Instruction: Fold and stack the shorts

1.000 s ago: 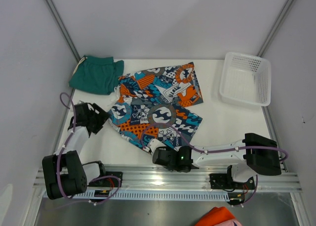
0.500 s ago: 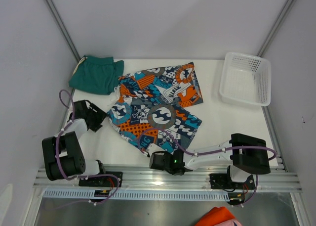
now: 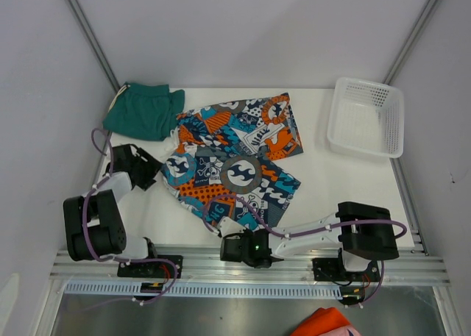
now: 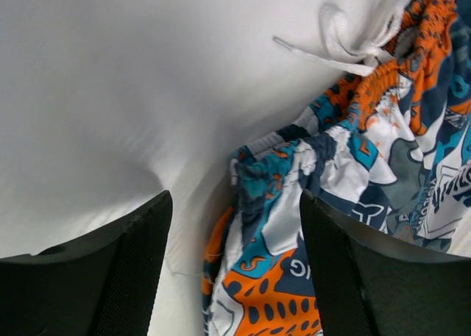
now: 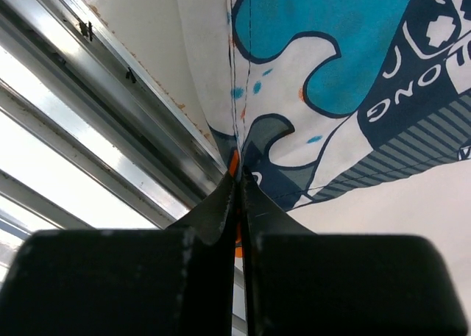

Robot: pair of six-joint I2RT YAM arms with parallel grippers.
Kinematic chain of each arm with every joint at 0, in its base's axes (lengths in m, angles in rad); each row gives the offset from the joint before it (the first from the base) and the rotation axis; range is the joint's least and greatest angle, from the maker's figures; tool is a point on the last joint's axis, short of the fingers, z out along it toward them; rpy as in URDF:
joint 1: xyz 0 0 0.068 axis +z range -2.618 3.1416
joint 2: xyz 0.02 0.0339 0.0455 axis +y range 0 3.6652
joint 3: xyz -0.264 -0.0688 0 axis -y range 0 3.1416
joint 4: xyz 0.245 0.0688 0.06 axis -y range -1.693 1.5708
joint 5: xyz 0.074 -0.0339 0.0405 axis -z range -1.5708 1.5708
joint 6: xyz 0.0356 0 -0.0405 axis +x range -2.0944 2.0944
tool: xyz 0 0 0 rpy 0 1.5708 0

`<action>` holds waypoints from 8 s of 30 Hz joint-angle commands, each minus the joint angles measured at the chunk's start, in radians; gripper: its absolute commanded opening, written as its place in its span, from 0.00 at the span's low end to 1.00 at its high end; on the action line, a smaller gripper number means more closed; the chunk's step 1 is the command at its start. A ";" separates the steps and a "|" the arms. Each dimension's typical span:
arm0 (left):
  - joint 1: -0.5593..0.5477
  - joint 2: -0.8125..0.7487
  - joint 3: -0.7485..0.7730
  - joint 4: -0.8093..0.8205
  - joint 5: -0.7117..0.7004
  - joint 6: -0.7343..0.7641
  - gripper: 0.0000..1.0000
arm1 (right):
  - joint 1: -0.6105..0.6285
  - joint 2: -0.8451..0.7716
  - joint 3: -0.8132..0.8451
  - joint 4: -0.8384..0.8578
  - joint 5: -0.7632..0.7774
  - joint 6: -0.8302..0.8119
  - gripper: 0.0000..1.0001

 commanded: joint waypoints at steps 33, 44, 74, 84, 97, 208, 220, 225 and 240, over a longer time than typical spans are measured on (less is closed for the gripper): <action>-0.141 -0.597 -0.149 -0.584 -0.169 -0.148 0.00 | 0.340 -0.107 0.268 -0.774 0.386 0.734 0.00; -0.147 -0.548 0.159 -0.795 -0.265 -0.239 0.00 | 0.022 -0.095 0.498 -0.968 0.630 0.684 0.00; -0.025 -0.091 0.506 -0.723 -0.006 -0.596 0.00 | -0.788 -0.060 0.548 0.364 -0.106 -0.916 0.00; -0.025 0.018 0.610 -0.734 -0.032 -0.701 0.00 | -0.913 0.095 0.642 0.387 -0.103 -0.882 0.00; -0.023 0.103 0.661 -0.814 -0.017 -0.582 0.00 | -0.827 -0.154 0.526 0.223 0.000 -0.760 0.00; -0.245 0.208 0.460 -0.263 -0.187 0.014 0.99 | -1.284 0.167 0.168 0.338 -0.634 0.055 0.12; -0.294 0.159 0.376 -0.231 -0.208 -0.007 0.99 | -1.292 -0.015 0.007 0.287 -0.432 0.049 0.00; -0.328 0.125 0.348 -0.225 -0.210 -0.023 0.99 | -1.322 -0.135 -0.051 0.235 -0.296 0.023 0.00; -0.387 0.032 0.245 -0.111 -0.185 0.002 0.99 | -1.266 -0.250 0.111 0.224 -0.560 0.035 0.46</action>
